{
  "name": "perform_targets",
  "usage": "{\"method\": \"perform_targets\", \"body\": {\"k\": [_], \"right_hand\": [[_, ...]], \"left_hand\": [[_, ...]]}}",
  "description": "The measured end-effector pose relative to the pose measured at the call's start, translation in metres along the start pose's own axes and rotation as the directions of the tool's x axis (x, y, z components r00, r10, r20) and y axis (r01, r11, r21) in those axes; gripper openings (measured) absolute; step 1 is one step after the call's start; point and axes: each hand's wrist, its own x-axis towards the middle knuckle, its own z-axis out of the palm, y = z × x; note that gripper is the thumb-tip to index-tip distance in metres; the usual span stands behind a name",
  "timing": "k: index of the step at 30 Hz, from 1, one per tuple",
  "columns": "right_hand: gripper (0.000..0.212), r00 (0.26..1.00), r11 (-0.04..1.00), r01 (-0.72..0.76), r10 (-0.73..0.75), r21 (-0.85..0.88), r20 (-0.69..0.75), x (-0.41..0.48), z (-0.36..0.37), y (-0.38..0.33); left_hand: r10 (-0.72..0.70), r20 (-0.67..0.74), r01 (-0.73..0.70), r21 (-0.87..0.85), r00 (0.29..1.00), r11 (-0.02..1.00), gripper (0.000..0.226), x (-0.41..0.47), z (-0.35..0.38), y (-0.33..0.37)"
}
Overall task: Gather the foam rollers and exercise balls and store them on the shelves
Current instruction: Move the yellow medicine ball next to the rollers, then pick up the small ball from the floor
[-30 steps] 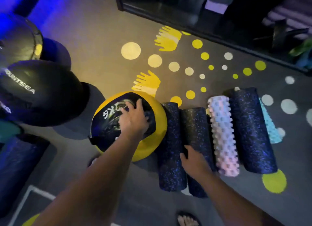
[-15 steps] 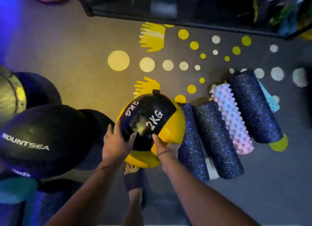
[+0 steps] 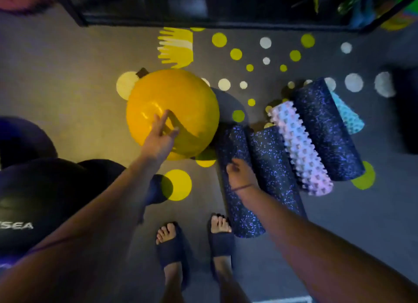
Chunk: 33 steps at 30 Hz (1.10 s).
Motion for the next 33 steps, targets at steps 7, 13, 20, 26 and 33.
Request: {"method": "perform_targets", "body": {"k": [7, 13, 20, 26, 33], "right_hand": [[0.034, 0.993, 0.999, -0.042, 0.045, -0.031, 0.11, -0.034, -0.01, -0.014], [0.032, 0.973, 0.98, 0.14, -0.11, -0.143, 0.201, -0.077, 0.015, -0.066], [0.029, 0.957, 0.953, 0.141, -0.062, -0.267, 0.282, -0.096, 0.111, -0.078], [0.029, 0.932, 0.93, 0.222, -0.114, -0.294, 0.343, -0.135, 0.214, -0.099], [0.052, 0.93, 0.966, 0.168, -0.089, -0.197, 0.358, -0.179, 0.386, -0.187]], "left_hand": [[0.102, -0.042, -0.095, 0.141, 0.994, 0.985, 0.039, -0.039, 0.02, 0.067], [-0.137, -0.206, 0.141, 0.003, 0.969, 0.99, 0.031, -0.147, -0.034, -0.018], [-0.385, -0.532, 0.407, -0.08, 0.754, 0.91, 0.043, -0.186, -0.162, -0.175], [-0.299, -0.732, 0.387, -0.053, 0.612, 0.921, 0.052, -0.157, -0.269, -0.194], [-0.496, -0.756, 0.618, -0.157, 0.426, 0.77, 0.09, -0.118, -0.403, -0.249]]}}
